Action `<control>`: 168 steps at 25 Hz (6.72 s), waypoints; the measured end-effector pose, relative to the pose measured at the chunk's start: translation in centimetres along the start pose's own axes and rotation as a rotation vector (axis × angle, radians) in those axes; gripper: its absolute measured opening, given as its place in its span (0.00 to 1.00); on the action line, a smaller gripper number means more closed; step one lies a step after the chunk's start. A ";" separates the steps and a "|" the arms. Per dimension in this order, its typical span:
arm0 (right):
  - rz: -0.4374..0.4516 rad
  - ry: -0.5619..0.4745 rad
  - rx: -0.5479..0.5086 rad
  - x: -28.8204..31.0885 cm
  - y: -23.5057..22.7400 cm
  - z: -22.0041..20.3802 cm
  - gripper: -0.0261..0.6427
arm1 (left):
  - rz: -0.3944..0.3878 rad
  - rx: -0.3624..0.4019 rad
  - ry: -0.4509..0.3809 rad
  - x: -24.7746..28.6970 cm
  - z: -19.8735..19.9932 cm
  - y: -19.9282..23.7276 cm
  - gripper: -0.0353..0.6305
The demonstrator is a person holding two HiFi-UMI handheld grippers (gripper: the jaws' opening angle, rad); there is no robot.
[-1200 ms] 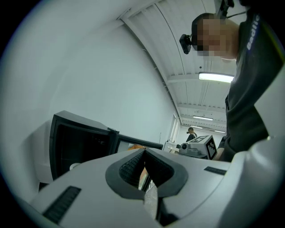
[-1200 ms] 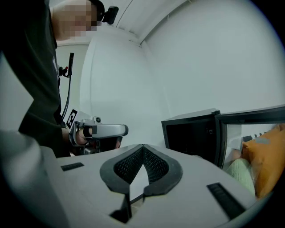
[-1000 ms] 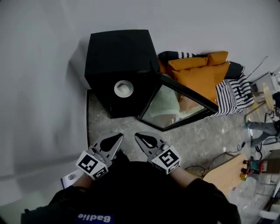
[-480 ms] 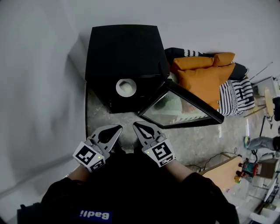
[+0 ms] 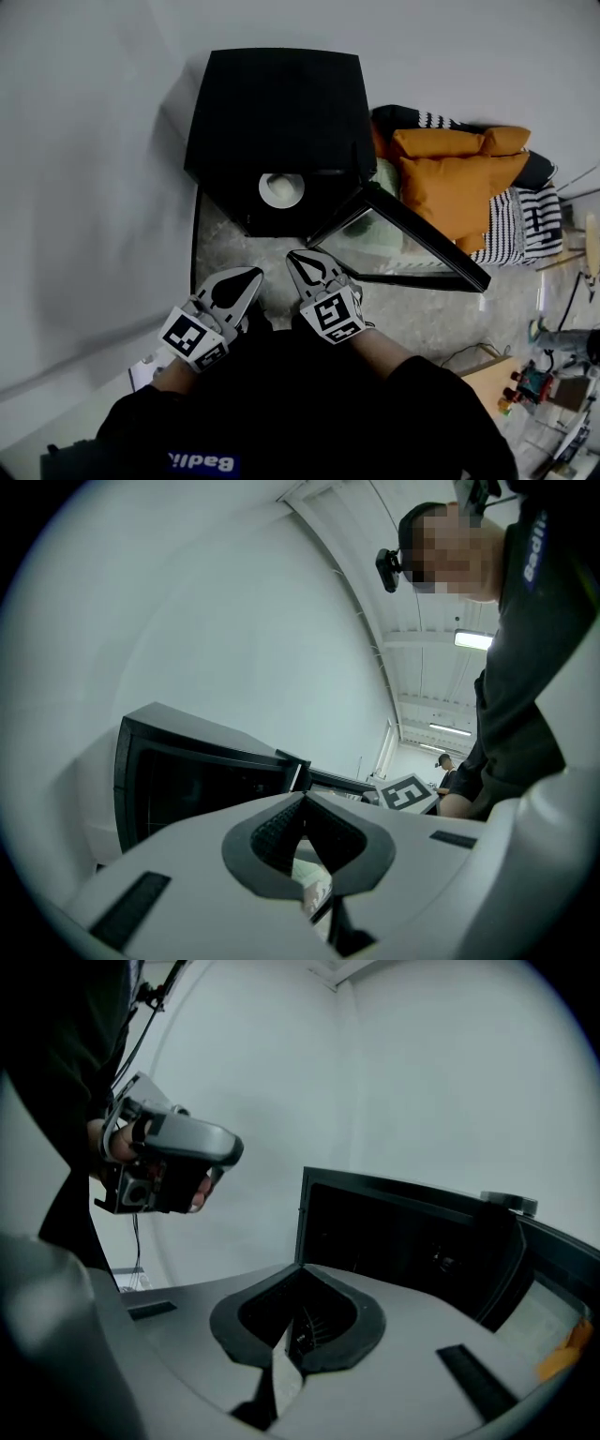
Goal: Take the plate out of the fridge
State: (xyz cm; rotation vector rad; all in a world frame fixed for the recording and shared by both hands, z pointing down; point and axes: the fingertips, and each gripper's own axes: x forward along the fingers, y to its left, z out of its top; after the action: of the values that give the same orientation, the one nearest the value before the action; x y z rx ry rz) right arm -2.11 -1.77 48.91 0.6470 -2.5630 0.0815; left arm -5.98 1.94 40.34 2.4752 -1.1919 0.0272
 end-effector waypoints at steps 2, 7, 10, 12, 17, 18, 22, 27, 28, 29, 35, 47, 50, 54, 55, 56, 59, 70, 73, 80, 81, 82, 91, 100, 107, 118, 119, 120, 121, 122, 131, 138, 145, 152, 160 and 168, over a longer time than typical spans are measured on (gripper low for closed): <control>-0.007 0.024 -0.041 1.2 -0.2 -0.9 0.05 | 0.008 -0.003 0.001 0.1 -0.1 0.1 0.06; -0.050 0.109 -0.101 3.9 -1.1 -3.5 0.06 | 0.014 -0.004 0.002 -0.7 -0.2 0.4 0.06; -0.082 0.161 -0.129 5.4 -1.7 -5.3 0.06 | 0.002 -0.021 -0.011 -1.3 -0.5 0.6 0.06; -0.105 0.195 -0.135 6.3 -2.2 -6.5 0.06 | 0.007 -0.021 0.012 -1.9 -1.2 1.0 0.06; -0.152 0.261 -0.143 8.1 -3.4 -8.9 0.06 | 0.014 -0.047 0.047 -3.2 -2.4 1.6 0.06; -0.159 0.269 -0.142 8.4 -3.6 -9.2 0.06 | 0.012 -0.050 0.051 -3.4 -2.6 1.7 0.06; -0.185 0.300 -0.126 9.4 -4.3 -10.4 0.06 | 0.006 -0.056 0.068 -4.1 -3.1 1.9 0.06; -0.216 0.329 -0.053 10.6 -5.6 -12.2 0.11 | -0.001 -0.056 0.080 -4.4 -3.5 2.0 0.06; -0.224 0.335 -0.029 10.8 -6.0 -12.6 0.11 | -0.003 -0.057 0.084 -4.4 -3.6 2.0 0.06; -0.232 0.342 -0.001 11.1 -6.3 -13.1 0.12 | -0.005 -0.060 0.089 -4.4 -3.7 2.0 0.06; -0.262 0.359 0.197 12.5 -8.1 -15.9 0.21 | -0.021 -0.071 0.152 -4.3 -5.6 1.5 0.06; -0.326 0.245 0.792 16.0 -11.6 -19.2 0.28 | 0.042 -0.103 0.193 -4.3 -6.4 2.9 0.06; -0.327 0.208 0.906 17.0 -11.8 -19.5 0.28 | 0.066 -0.118 0.204 -4.7 -6.9 3.5 0.06; -0.344 0.148 1.046 17.9 -12.5 -19.8 0.27 | 0.072 -0.091 0.208 -4.6 -6.5 4.1 0.06; -0.352 0.132 1.091 18.0 -12.8 -20.1 0.27 | 0.067 -0.080 0.206 -4.4 -6.3 4.1 0.06; -0.360 0.120 1.129 18.1 -13.1 -20.4 0.27 | 0.061 -0.068 0.203 -4.2 -6.0 4.1 0.06; -0.386 0.097 1.233 18.3 -13.7 -21.7 0.27 | 0.042 -0.041 0.199 -3.5 -5.5 4.0 0.06; -0.403 -0.035 1.576 20.1 -14.3 -23.6 0.27 | 0.029 -0.081 0.227 -4.2 -7.0 4.4 0.06; -0.401 -0.044 1.593 20.4 -14.3 -23.8 0.27 | 0.036 -0.094 0.230 -4.6 -7.2 4.9 0.06; -0.424 -0.093 1.634 20.8 -14.5 -24.5 0.27 | 0.035 -0.123 0.246 -5.3 -8.2 5.6 0.06; -0.424 -0.111 1.641 20.7 -14.6 -24.5 0.27 | 0.035 -0.126 0.248 -5.4 -8.4 5.6 0.06; -0.420 -0.130 1.649 20.7 -14.6 -24.4 0.27 | 0.036 -0.129 0.249 -5.5 -8.4 5.7 0.06; -0.400 -0.149 1.614 20.7 -14.6 -24.1 0.27 | 0.036 -0.153 0.263 -6.5 -9.2 6.6 0.06; -0.407 -0.100 1.554 21.2 -14.5 -23.9 0.25 | 0.034 -0.167 0.272 -6.9 -9.8 7.0 0.06; -0.384 -0.111 1.566 21.6 -14.5 -23.7 0.24 | 0.032 -0.177 0.276 -7.0 -9.9 7.3 0.06; -0.351 -0.160 1.575 22.1 -14.6 -23.8 0.18 | 0.030 -0.201 0.289 -7.1 -10.6 7.6 0.06; -0.356 -0.148 1.575 22.1 -14.6 -24.0 0.16 | 0.031 -0.204 0.291 -7.1 -10.7 7.6 0.06; -0.363 -0.122 1.568 22.2 -14.6 -24.1 0.13 | 0.033 -0.206 0.293 -7.1 -10.7 7.7 0.06; -0.370 -0.088 1.556 22.3 -14.6 -24.3 0.11 | 0.036 -0.209 0.295 -7.1 -10.8 7.7 0.06; -0.374 -0.053 1.541 22.5 -14.6 -24.3 0.11 | 0.039 -0.213 0.296 -7.1 -10.9 7.8 0.06; -0.397 -0.111 1.590 22.8 -14.5 -23.7 0.08 | 0.055 -0.224 0.297 -7.1 -11.0 8.2 0.06; -0.395 -0.193 1.661 21.2 -12.3 -24.6 0.08 | 0.041 -0.228 0.295 -6.9 -11.1 8.1 0.06; -0.406 -0.213 1.714 20.8 -12.1 -24.7 0.08 | 0.032 -0.225 0.291 -6.6 -11.0 7.9 0.06; -0.365 -0.184 1.705 21.7 -11.9 -24.9 0.11 | 0.020 -0.232 0.310 -6.8 -11.6 7.3 0.06; -0.327 -0.205 1.720 22.4 -11.9 -24.6 0.11 | 0.024 -0.237 0.312 -7.0 -11.8 7.0 0.06; -0.315 -0.233 1.723 21.0 -10.7 -24.8 0.10 | 0.008 -0.227 0.303 -6.5 -11.5 6.5 0.06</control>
State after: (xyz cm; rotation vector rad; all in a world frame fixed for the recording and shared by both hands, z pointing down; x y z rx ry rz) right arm -2.14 -16.05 80.07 1.5886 -1.9200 2.2693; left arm -13.30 7.24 51.96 2.1759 -1.0144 0.2467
